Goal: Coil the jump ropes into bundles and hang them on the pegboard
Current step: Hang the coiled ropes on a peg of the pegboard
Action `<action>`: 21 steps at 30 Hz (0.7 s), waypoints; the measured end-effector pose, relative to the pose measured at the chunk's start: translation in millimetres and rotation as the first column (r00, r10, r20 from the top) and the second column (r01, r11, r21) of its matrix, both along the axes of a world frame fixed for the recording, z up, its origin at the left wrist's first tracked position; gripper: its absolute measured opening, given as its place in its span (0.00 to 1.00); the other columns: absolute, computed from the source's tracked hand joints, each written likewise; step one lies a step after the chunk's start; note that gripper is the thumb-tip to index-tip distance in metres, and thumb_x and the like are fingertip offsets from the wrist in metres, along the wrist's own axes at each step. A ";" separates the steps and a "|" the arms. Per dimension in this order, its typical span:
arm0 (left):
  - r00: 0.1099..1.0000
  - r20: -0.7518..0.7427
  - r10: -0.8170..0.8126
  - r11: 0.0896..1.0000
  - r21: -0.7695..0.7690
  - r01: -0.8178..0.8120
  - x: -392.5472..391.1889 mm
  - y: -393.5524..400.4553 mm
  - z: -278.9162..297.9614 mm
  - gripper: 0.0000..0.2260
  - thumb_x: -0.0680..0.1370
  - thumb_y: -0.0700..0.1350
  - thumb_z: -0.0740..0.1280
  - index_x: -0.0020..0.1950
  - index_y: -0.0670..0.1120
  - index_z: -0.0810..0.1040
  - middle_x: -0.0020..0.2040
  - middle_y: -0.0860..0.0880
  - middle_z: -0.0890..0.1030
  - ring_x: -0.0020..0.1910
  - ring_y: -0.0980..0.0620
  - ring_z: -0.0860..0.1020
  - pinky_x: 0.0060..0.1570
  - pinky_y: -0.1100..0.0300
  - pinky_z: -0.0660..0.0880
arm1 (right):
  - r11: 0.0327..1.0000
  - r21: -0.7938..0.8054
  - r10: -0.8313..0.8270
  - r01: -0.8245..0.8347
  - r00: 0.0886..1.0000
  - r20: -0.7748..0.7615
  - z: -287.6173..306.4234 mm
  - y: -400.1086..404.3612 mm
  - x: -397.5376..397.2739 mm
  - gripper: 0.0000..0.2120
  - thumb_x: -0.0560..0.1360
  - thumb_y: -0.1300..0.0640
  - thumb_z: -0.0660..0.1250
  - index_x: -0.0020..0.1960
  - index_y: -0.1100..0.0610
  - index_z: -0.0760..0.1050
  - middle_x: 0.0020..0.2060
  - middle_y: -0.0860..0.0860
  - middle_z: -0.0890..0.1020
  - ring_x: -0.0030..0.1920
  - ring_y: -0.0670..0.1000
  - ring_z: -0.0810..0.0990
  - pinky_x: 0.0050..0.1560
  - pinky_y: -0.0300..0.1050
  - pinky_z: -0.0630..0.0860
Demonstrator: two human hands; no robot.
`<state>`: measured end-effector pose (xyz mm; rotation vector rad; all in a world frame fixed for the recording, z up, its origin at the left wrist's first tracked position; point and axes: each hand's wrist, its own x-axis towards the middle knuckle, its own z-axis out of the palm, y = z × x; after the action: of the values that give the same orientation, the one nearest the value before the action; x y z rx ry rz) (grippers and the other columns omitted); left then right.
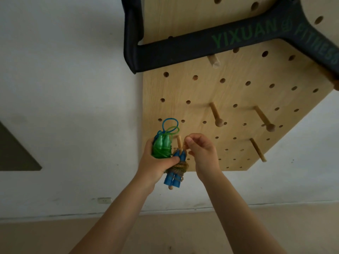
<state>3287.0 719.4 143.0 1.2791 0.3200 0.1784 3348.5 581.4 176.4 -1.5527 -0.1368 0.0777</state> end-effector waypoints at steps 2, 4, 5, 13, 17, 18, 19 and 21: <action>1.000 -0.002 0.029 0.999 0.042 -0.029 1.1 3.5 -2.6 0.30 0.67 0.32 0.78 0.60 0.57 0.73 0.53 0.49 0.81 0.45 0.58 0.83 0.40 0.59 0.81 | 1.000 -0.002 0.020 -0.020 1.000 0.012 -1.9 1.4 -2.9 0.06 0.77 0.64 0.67 0.44 0.56 0.79 0.34 0.49 0.82 0.36 0.46 0.78 0.38 0.38 0.74; 0.999 0.004 0.053 0.996 0.076 -0.053 1.9 9.0 -6.7 0.30 0.67 0.33 0.79 0.59 0.59 0.73 0.54 0.51 0.81 0.47 0.58 0.83 0.42 0.59 0.81 | 0.999 0.003 0.049 -0.049 0.998 0.029 -5.9 0.0 -7.8 0.04 0.77 0.65 0.66 0.46 0.60 0.79 0.35 0.50 0.82 0.35 0.45 0.78 0.34 0.35 0.74; 0.999 0.013 0.052 0.995 0.084 -0.053 2.0 10.0 -9.4 0.31 0.67 0.33 0.79 0.60 0.59 0.73 0.54 0.52 0.81 0.48 0.58 0.83 0.43 0.59 0.81 | 0.998 0.010 0.056 -0.056 0.998 0.025 -8.2 -1.5 -9.5 0.03 0.78 0.65 0.66 0.47 0.61 0.78 0.35 0.51 0.82 0.35 0.45 0.77 0.34 0.35 0.74; 1.000 -0.001 -0.019 1.000 -0.015 0.019 -3.2 -42.3 -32.6 0.31 0.63 0.38 0.80 0.61 0.55 0.74 0.50 0.53 0.83 0.50 0.53 0.83 0.44 0.53 0.83 | 0.999 -0.021 0.046 -0.047 0.998 -0.042 -22.2 -34.5 -9.9 0.06 0.80 0.64 0.63 0.45 0.57 0.73 0.30 0.45 0.73 0.31 0.44 0.70 0.35 0.37 0.70; 0.999 -0.040 0.016 1.000 0.001 -0.016 10.4 -83.1 -33.1 0.32 0.59 0.47 0.81 0.60 0.58 0.74 0.52 0.51 0.83 0.50 0.55 0.83 0.41 0.61 0.80 | 0.996 -0.072 0.048 -0.049 0.999 -0.018 -29.8 -82.1 -0.6 0.04 0.79 0.59 0.66 0.45 0.55 0.76 0.31 0.46 0.73 0.34 0.46 0.70 0.34 0.38 0.69; 0.999 -0.050 0.019 1.000 0.007 -0.018 16.7 -95.0 -32.6 0.33 0.58 0.49 0.82 0.61 0.59 0.74 0.54 0.51 0.83 0.52 0.54 0.83 0.43 0.59 0.81 | 0.997 -0.048 0.058 -0.059 0.998 -0.027 -31.6 -97.0 2.6 0.04 0.79 0.60 0.67 0.45 0.55 0.77 0.32 0.47 0.73 0.35 0.47 0.70 0.35 0.37 0.69; 0.998 -0.058 0.017 1.000 0.006 -0.017 23.7 -108.1 -32.9 0.36 0.57 0.50 0.82 0.63 0.58 0.73 0.56 0.49 0.82 0.54 0.52 0.82 0.49 0.54 0.82 | 0.997 -0.021 0.069 -0.070 0.997 -0.039 -33.5 -113.6 6.2 0.03 0.78 0.60 0.67 0.45 0.56 0.77 0.32 0.48 0.73 0.35 0.47 0.70 0.35 0.37 0.70; 0.997 -0.073 0.005 1.000 0.007 -0.005 39.0 -137.1 -34.3 0.40 0.55 0.53 0.82 0.65 0.56 0.72 0.58 0.48 0.81 0.57 0.49 0.81 0.56 0.48 0.80 | 0.997 0.015 0.072 -0.072 0.996 -0.055 -38.5 -149.3 14.9 0.02 0.78 0.61 0.67 0.46 0.58 0.78 0.33 0.48 0.76 0.35 0.46 0.73 0.37 0.37 0.72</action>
<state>3326.0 582.3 108.7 1.2934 0.3853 0.1376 3363.4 432.1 137.9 -1.5313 -0.1491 0.1764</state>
